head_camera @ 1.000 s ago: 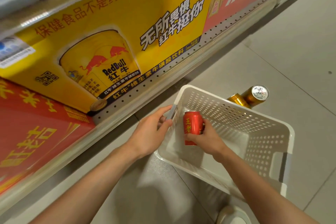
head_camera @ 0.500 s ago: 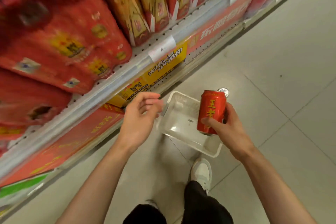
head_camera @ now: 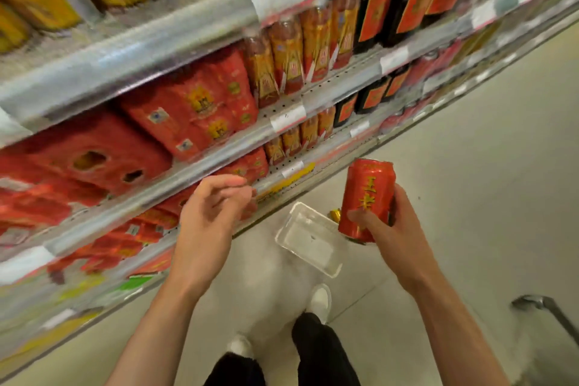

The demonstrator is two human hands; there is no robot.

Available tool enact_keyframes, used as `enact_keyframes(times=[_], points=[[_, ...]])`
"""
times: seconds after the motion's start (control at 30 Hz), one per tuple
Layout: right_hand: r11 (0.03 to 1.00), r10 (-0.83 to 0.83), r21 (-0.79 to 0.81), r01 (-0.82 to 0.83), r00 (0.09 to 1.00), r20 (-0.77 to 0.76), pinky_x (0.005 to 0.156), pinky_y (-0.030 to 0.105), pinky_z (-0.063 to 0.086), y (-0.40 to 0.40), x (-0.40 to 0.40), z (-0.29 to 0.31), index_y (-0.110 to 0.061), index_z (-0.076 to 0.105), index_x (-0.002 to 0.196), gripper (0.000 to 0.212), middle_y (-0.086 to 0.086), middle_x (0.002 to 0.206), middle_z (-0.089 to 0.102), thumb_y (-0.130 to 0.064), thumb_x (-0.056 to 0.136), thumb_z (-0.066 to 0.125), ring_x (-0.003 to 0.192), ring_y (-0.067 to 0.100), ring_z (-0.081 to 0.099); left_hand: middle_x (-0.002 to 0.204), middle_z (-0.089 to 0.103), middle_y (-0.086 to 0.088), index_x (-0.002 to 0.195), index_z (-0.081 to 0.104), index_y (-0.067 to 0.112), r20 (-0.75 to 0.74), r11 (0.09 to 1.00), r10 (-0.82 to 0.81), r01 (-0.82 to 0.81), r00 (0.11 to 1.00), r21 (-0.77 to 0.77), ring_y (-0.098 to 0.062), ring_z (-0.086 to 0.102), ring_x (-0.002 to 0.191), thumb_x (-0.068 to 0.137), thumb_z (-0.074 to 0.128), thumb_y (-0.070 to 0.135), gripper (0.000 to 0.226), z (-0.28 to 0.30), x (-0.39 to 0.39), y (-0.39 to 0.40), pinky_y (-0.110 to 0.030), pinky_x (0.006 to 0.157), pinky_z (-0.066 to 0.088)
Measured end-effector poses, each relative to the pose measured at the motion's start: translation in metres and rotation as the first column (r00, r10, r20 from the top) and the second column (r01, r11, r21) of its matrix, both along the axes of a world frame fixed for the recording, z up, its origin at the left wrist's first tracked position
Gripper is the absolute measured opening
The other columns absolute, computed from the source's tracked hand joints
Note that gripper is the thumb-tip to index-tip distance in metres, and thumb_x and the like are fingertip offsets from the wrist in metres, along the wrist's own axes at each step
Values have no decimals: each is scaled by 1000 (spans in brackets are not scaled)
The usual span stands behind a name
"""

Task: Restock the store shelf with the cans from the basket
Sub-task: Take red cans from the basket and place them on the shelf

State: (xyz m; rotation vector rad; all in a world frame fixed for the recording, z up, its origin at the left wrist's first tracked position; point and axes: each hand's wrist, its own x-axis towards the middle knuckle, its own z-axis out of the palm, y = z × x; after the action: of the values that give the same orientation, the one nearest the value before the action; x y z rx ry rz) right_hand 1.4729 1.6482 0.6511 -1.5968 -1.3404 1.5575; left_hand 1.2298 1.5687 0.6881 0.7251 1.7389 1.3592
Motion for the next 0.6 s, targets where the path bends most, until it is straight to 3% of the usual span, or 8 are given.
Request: enact_keyframes(times=[0.1, 0.17, 0.27, 0.43, 0.5, 0.6], points=[[997, 32, 71, -30, 999, -34, 71, 22, 56, -15, -23, 54, -33, 43, 142, 73, -9, 119, 64, -29, 81, 82, 100, 8, 68, 94, 76, -8, 101, 67, 20, -10, 996, 39, -38, 999, 81, -12, 71, 82, 94, 66, 9, 13, 49, -20, -26, -27, 73, 56], [994, 34, 102, -27, 997, -72, 75, 28, 59, -25, -39, 77, -32, 47, 142, 77, -5, 116, 68, -31, 73, 82, 96, 10, 71, 95, 77, -3, 103, 67, 22, -56, 992, 43, -36, 998, 117, -10, 70, 87, 94, 67, 11, 14, 72, -35, -42, -29, 78, 54], [984, 64, 174, -45, 993, -103, 77, 30, 59, -49, -73, 111, -34, 51, 136, 65, -5, 111, 70, -19, 81, 83, 95, 10, 71, 93, 77, 0, 104, 67, 23, -86, 975, 82, -62, 993, 212, -15, 71, 91, 93, 69, 13, 15, 108, -68, -74, -33, 82, 57], [952, 122, 297, -75, 982, -143, 75, 30, 61, -94, -134, 157, -35, 54, 130, 56, -4, 110, 70, -12, 84, 79, 96, 11, 71, 96, 76, -9, 105, 67, 18, -118, 937, 115, -68, 986, 342, -19, 72, 86, 88, 75, 16, 19, 154, -123, -128, -25, 76, 56], [937, 145, 339, -82, 975, -166, 71, 24, 59, -112, -158, 176, -40, 54, 126, 57, -6, 109, 70, -12, 84, 79, 94, 7, 71, 96, 74, -10, 105, 66, 20, -134, 918, 125, -64, 983, 391, -19, 72, 84, 86, 76, 21, 21, 169, -143, -149, -26, 75, 57], [903, 197, 414, -116, 968, -158, 80, 28, 57, -135, -190, 204, -37, 54, 129, 57, -6, 108, 71, -21, 82, 83, 95, 8, 71, 99, 73, -13, 109, 65, 19, -188, 899, 148, -53, 971, 435, -24, 72, 88, 90, 71, 21, 20, 192, -172, -178, -31, 78, 58]])
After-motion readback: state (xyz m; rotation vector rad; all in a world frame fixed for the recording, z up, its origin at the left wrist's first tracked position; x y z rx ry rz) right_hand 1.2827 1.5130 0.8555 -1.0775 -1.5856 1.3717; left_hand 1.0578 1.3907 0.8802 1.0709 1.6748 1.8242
